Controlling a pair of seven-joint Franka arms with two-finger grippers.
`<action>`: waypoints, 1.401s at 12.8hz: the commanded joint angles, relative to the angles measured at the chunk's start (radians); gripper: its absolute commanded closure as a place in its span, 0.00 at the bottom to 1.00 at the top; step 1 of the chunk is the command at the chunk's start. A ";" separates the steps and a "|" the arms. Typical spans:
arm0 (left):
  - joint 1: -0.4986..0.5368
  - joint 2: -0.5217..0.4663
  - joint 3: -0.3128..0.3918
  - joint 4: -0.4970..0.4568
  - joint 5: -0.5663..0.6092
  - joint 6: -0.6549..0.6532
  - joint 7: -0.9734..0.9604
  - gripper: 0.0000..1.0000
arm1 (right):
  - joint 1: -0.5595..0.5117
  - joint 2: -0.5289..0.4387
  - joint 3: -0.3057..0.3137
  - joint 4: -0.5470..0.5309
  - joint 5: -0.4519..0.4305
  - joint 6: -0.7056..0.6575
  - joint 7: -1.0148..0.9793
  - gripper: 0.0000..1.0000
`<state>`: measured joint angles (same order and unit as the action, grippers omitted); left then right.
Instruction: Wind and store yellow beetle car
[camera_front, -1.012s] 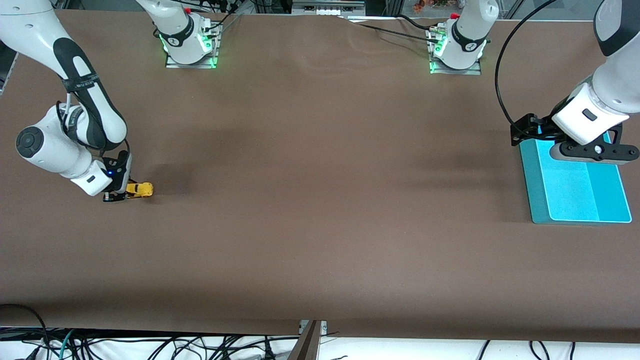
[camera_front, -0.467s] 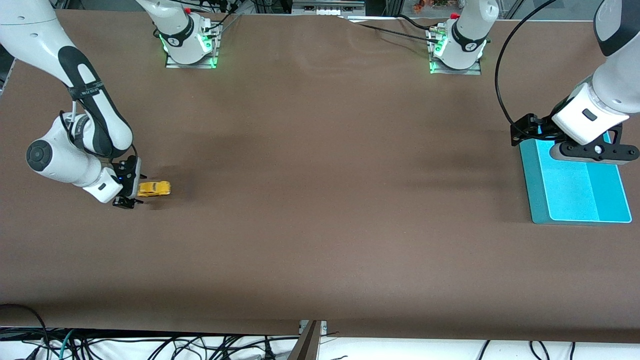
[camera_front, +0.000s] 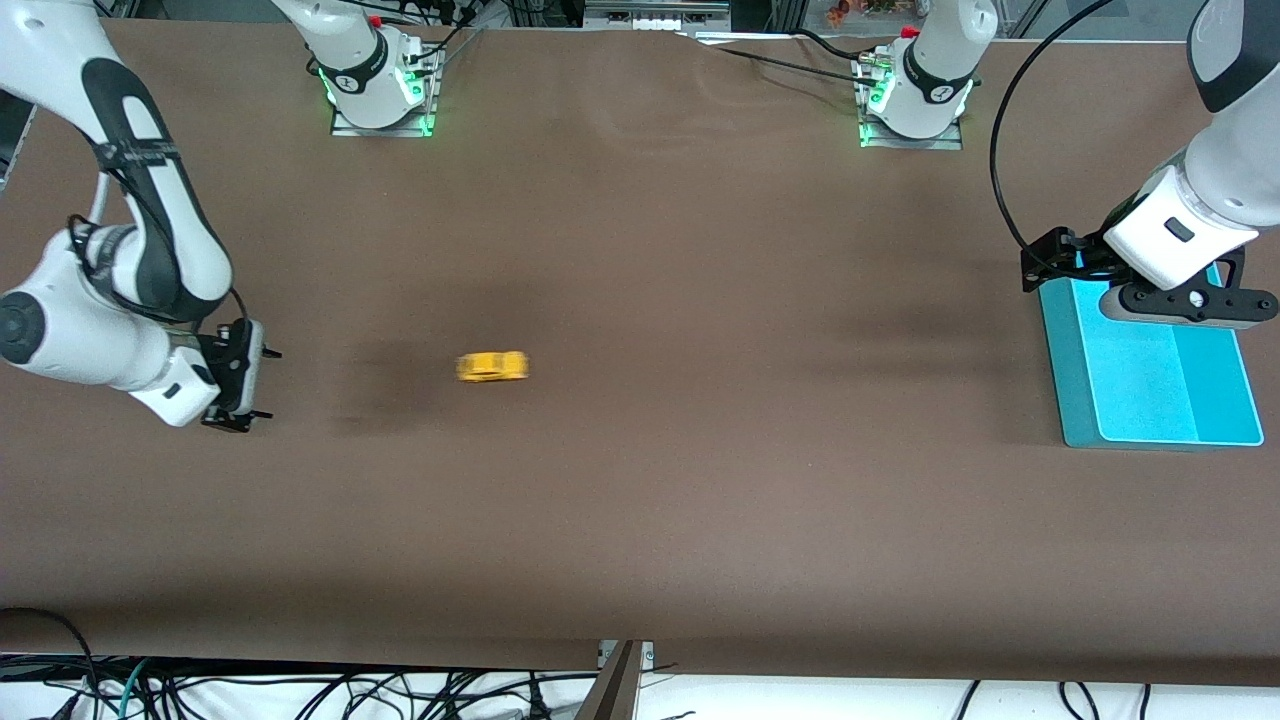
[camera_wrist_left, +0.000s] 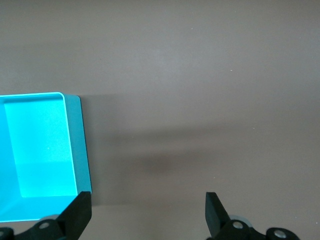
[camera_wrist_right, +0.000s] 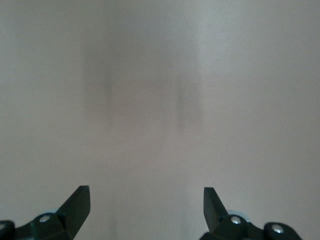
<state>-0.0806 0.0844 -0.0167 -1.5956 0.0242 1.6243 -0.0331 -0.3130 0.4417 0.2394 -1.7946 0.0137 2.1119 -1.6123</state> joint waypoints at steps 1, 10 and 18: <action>-0.001 0.011 -0.002 0.029 0.013 -0.017 -0.013 0.00 | -0.009 -0.133 0.011 0.020 -0.003 -0.149 0.096 0.00; -0.004 0.009 -0.005 0.029 0.006 -0.023 -0.014 0.00 | -0.006 -0.319 0.011 0.058 -0.037 -0.364 0.218 0.00; -0.005 0.011 -0.016 0.026 0.003 -0.024 0.068 0.00 | 0.031 -0.409 0.009 0.069 -0.035 -0.456 0.510 0.00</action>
<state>-0.0838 0.0850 -0.0288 -1.5944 0.0242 1.6237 -0.0162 -0.3000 0.0874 0.2444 -1.7302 -0.0083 1.7117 -1.2389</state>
